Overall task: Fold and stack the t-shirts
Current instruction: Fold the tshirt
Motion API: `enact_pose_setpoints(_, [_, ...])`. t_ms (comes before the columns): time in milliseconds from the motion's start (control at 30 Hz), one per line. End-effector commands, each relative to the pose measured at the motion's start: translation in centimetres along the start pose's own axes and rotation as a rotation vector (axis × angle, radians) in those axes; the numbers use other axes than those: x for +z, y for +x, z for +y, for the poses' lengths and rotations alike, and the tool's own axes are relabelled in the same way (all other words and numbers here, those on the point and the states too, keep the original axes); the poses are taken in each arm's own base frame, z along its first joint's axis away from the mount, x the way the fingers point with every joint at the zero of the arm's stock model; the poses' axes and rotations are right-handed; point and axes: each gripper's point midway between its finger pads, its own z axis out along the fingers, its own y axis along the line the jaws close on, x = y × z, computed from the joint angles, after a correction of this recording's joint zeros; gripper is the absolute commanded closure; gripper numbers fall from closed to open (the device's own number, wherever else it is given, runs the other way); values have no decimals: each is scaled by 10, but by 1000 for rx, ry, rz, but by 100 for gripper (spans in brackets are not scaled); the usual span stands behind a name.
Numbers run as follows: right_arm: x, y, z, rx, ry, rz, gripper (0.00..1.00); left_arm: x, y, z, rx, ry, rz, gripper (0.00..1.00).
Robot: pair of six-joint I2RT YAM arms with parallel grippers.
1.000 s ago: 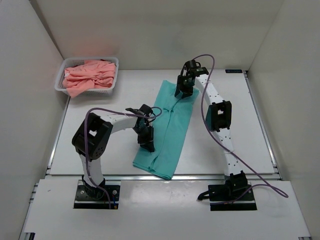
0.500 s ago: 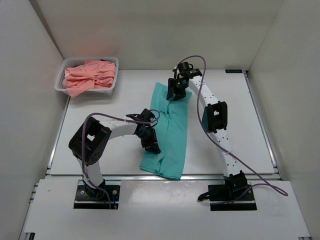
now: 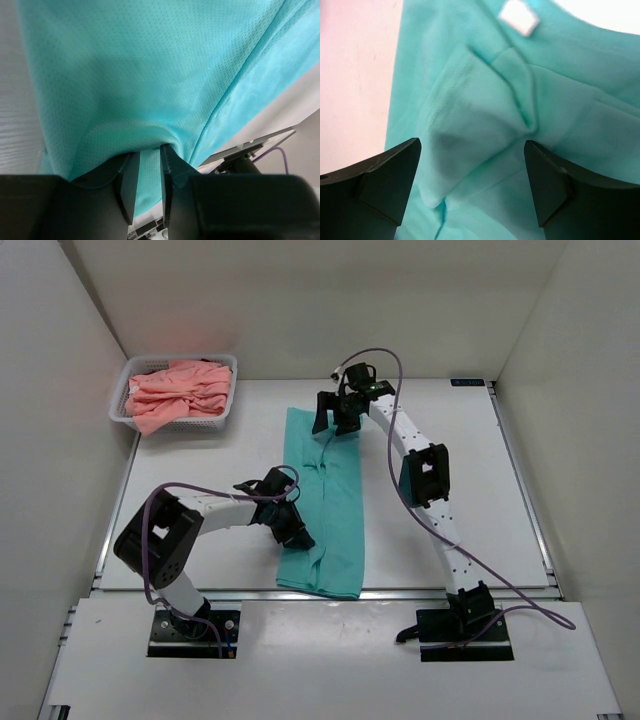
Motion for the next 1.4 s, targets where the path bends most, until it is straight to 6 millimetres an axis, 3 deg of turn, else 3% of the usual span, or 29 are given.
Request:
enact_pose_setpoints(0, [-64, -80, -1, -73, 17, -253, 17, -14, -20, -20, -1, 67, -79, 65])
enact_pose_setpoints(100, [-130, -116, -2, -88, 57, -377, 14, -19, -28, -24, -7, 72, -87, 65])
enact_pose_setpoints(133, [-137, -114, -2, -83, 67, -374, 14, -19, -27, -29, -6, 79, -84, 64])
enact_pose_setpoints(200, [-174, -115, 1, -83, 108, -391, 14, -25, -33, -34, -10, 103, -94, 62])
enact_pose_setpoints(233, [-174, -105, -8, -66, 139, -357, 13, -27, -34, -33, -15, 95, -88, 60])
enact_pose_setpoints(300, [-207, -91, 1, -61, 174, -345, 13, -36, -41, -38, -1, 121, -105, 57])
enact_pose_setpoints(333, [-197, -68, -8, -31, 195, -278, 12, -41, -43, -37, -2, 121, -115, 56])
enact_pose_setpoints(367, [-210, -53, -6, -18, 220, -266, 11, -49, -45, -40, 16, 135, -131, 55])
enact_pose_setpoints(400, [-228, -46, 12, -38, 213, -282, 12, -52, -48, -36, 9, 132, -137, 54])
enact_pose_setpoints(433, [-221, -21, 7, -6, 223, -225, 12, -62, -53, -37, 5, 148, -162, 54])
enact_pose_setpoints(467, [-227, 2, 10, 12, 235, -203, 15, -71, -56, -37, 12, 168, -180, 53])
enact_pose_setpoints(500, [-242, 8, 30, -13, 218, -229, 16, -75, -56, -34, 9, 172, -183, 53])
enact_pose_setpoints(567, [-227, 68, 29, 14, 231, -110, 32, -90, -57, -27, 28, 188, -197, 53])
enact_pose_setpoints(600, [-235, 80, 42, -3, 211, -116, 34, -90, -53, -22, 35, 176, -188, 52])
enact_pose_setpoints(667, [-217, 142, 41, 38, 208, 5, 42, -96, -47, -7, 100, 133, -214, 51])
enact_pose_setpoints(700, [-210, 172, 45, 35, 194, 57, 43, -90, -39, 4, 121, 102, -201, 52])
enact_pose_setpoints(733, [-212, 178, 58, 34, 171, 46, 43, -85, -26, 19, 131, 73, -185, 52])
enact_pose_setpoints(767, [-207, 203, 61, 43, 163, 85, 44, -82, -18, 28, 145, 67, -186, 52])
enact_pose_setpoints(833, [-199, 227, 71, 60, 134, 108, 44, -77, -5, 45, 156, 54, -207, 53])
enact_pose_setpoints(867, [-195, 249, 75, 84, 127, 146, 43, -80, -4, 49, 160, 62, -245, 53])
enact_pose_setpoints(900, [-191, 262, 75, 93, 118, 165, 42, -79, 3, 65, 138, 30, -255, 53])
enact_pose_setpoints(933, [-189, 270, 84, 110, 92, 168, 43, -78, 7, 77, 121, 15, -254, 53])
enact_pose_setpoints(1067, [-180, 317, 89, 177, 92, 216, 44, -87, 13, 110, 88, 5, -339, 52])
enact_pose_setpoints(1167, [-180, 332, 89, 223, 145, 202, 44, -88, 12, 124, 83, 14, -381, 52])
enact_pose_setpoints(1367, [-167, 355, 93, 330, 192, 205, 44, -87, 10, 120, 222, -55, -380, 51])
